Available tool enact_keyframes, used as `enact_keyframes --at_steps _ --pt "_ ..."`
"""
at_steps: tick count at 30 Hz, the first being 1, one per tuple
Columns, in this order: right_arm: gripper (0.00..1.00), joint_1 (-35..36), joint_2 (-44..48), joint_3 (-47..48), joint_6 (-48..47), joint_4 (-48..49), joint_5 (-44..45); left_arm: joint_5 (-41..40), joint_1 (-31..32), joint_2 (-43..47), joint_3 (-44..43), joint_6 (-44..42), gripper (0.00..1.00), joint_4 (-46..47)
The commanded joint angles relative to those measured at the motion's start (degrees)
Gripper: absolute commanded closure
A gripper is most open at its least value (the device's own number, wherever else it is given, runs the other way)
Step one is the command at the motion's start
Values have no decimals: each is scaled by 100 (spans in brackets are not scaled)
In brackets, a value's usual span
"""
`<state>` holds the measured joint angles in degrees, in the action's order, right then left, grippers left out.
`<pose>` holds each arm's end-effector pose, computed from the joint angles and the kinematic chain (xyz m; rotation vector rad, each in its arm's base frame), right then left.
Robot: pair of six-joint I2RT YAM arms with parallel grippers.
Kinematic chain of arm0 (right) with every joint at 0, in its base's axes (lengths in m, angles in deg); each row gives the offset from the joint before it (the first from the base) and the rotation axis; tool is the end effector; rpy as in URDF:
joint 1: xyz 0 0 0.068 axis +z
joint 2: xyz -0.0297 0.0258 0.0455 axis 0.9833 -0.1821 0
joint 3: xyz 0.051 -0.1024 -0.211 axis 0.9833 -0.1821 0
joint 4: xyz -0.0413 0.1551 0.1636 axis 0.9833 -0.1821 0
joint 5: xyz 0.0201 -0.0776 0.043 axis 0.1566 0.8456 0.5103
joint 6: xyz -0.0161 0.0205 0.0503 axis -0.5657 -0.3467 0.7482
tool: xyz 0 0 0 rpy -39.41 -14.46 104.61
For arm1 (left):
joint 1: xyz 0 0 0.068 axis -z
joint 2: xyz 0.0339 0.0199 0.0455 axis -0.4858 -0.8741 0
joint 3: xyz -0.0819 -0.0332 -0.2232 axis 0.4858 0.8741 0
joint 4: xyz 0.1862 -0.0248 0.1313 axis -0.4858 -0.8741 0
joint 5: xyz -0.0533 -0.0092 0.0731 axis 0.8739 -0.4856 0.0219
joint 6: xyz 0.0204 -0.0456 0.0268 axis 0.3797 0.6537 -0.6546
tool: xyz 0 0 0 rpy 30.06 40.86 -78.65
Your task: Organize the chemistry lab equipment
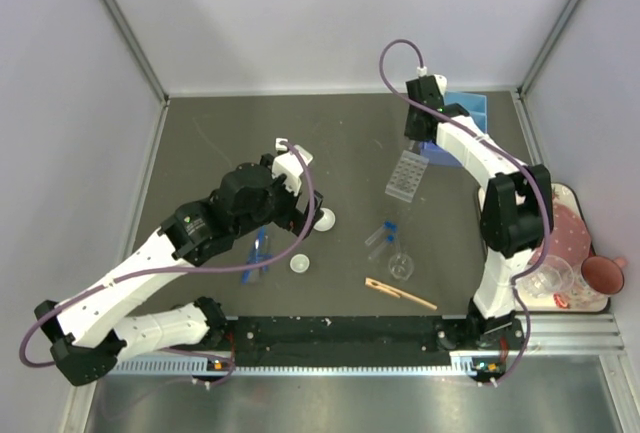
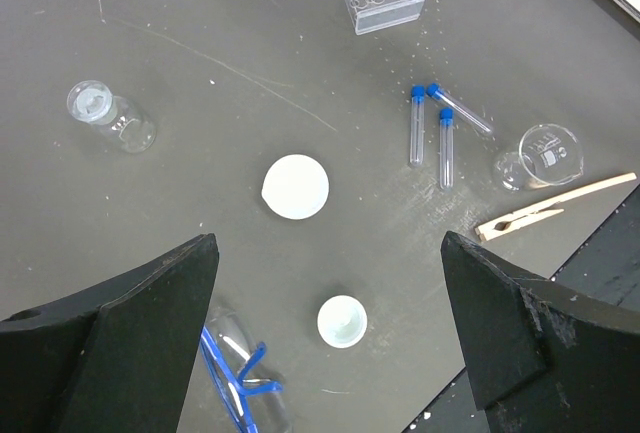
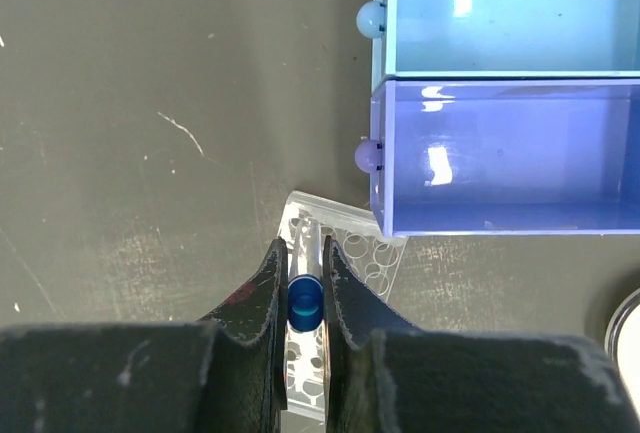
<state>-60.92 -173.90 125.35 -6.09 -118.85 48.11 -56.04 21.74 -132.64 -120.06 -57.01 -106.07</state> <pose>0.3676 0.1104 0.2514 0.2219 2.3220 -0.0358 0.1257 -0.1467 0.3434 0.7452 1.9410 -0.4755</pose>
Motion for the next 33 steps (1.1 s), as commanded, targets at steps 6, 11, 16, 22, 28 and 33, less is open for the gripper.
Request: enact_keyframes --at_steps 6,11,16,22,28,33 --pt "100 -13 -264 285 -38 29 -222 -79 -9 132 83 -45 1 327" --pt "100 -13 -335 250 -38 29 -266 -62 -18 123 118 -54 1 336" --pt "100 -5 -405 232 -46 37 -310 -53 -9 114 110 -54 1 362" --pt "100 -13 -510 232 -38 38 -336 -62 -18 149 145 -54 1 371" --pt "100 -4 -581 223 -55 46 -345 -71 -9 167 162 -62 1 371" --pt "100 127 -669 258 -117 46 -345 -79 -9 167 180 -71 1 397"
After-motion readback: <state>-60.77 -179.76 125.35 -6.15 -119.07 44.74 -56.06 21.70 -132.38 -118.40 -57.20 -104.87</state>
